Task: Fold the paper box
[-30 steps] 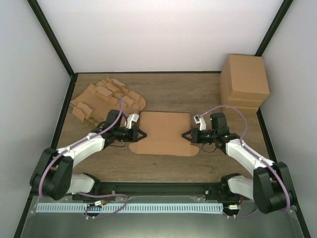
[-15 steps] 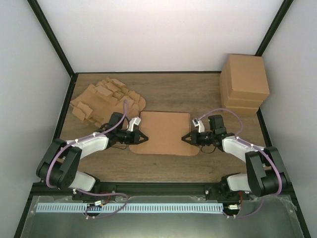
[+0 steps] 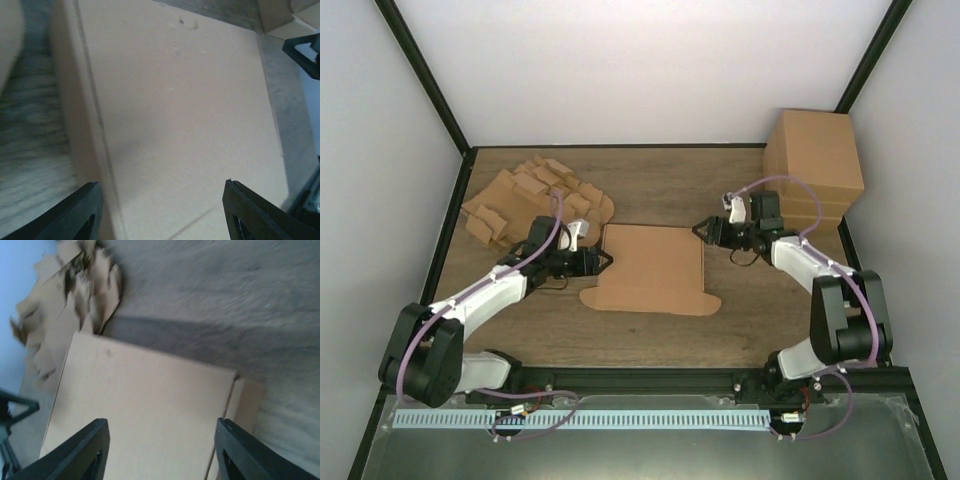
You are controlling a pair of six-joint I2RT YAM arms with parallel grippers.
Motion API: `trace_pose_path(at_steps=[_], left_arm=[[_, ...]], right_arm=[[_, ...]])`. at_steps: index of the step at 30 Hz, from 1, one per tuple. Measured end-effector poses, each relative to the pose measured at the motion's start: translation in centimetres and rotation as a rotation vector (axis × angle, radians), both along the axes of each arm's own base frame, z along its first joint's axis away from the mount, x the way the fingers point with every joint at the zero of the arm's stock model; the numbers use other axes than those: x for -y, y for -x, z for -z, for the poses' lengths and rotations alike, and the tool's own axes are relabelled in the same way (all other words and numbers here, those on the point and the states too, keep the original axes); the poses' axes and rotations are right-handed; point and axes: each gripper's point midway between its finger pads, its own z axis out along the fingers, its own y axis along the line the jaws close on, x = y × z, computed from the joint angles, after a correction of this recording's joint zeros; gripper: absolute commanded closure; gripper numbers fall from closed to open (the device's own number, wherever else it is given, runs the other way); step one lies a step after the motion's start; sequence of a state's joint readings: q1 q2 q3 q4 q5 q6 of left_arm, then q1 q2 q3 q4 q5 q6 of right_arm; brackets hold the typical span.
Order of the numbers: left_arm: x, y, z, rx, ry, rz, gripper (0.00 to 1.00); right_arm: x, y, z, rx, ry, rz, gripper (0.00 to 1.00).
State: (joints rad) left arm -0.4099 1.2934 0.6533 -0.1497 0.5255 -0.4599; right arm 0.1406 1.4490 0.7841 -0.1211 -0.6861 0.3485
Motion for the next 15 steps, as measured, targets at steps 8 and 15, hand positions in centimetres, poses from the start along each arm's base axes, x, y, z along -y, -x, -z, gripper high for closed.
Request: trace_pose_path(at_steps=[8, 15], left_arm=[[-0.8, -2.2, 2.0, -0.002, -0.048, -0.058, 0.34], [0.5, -5.6, 1.8, 0.029, -0.07, -0.032, 0.44]], right_arm=[[1.2, -4.9, 2.1, -0.024, 0.094, 0.091, 0.37], [0.7, -4.5, 4.2, -0.09, 0.105, 0.081, 0.38]])
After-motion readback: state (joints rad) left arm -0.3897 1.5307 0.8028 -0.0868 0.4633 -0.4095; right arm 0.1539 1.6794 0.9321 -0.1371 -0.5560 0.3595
